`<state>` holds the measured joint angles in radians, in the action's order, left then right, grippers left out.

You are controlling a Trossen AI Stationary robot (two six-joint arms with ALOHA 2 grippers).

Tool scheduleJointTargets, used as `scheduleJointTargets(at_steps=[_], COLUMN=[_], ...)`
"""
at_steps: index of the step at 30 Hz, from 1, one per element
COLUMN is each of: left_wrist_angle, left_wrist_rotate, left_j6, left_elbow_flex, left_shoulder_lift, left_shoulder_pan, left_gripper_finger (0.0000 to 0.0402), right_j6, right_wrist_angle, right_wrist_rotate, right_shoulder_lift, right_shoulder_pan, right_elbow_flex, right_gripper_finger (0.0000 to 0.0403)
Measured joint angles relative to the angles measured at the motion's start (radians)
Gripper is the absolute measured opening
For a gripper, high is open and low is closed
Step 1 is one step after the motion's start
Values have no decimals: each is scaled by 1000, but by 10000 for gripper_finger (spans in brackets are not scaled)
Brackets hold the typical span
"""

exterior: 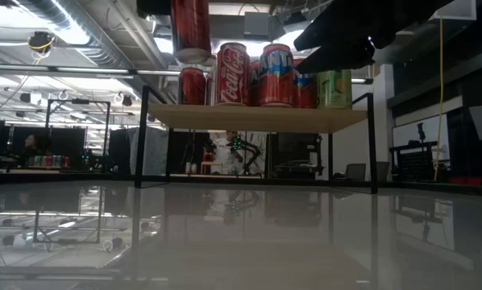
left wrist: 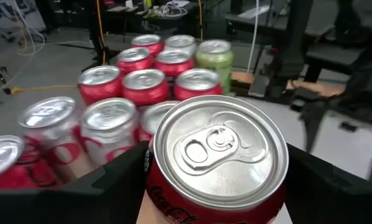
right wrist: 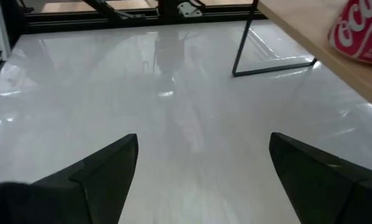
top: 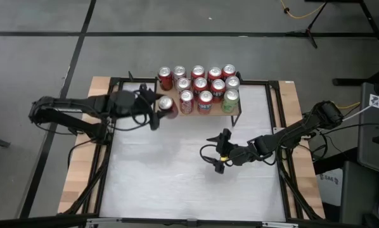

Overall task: Place canned beverage on shelf
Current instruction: Put the red black soda can on the shelf aligned with the other red black soda can

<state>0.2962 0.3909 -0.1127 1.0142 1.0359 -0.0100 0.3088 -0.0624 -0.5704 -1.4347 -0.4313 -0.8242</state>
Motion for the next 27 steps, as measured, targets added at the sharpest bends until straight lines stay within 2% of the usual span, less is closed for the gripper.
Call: scheduleJointTargets(at_steps=[7, 14, 24, 27], left_wrist_angle=[39, 82, -92, -100], left_wrist_rotate=[-172, -176, -210, -211], left_j6=[87, 98, 74, 64], left_elbow_flex=[0, -1, -148, -171], left_shoulder_lift=[24, 25, 25, 24], left_shoulder_pan=[-199, -316, -364, -382], left_gripper_finger=[287, 287, 287, 287], right_j6=[0, 0, 0, 0], right_wrist_angle=[0, 3, 4, 4], right_wrist_rotate=[47, 75, 67, 67], right_shoulder_lift=[0, 0, 0, 0], right_shoulder_pan=[0, 0, 0, 0], right_elbow_flex=[0, 0, 0, 0], right_gripper_finger=[353, 353, 353, 353])
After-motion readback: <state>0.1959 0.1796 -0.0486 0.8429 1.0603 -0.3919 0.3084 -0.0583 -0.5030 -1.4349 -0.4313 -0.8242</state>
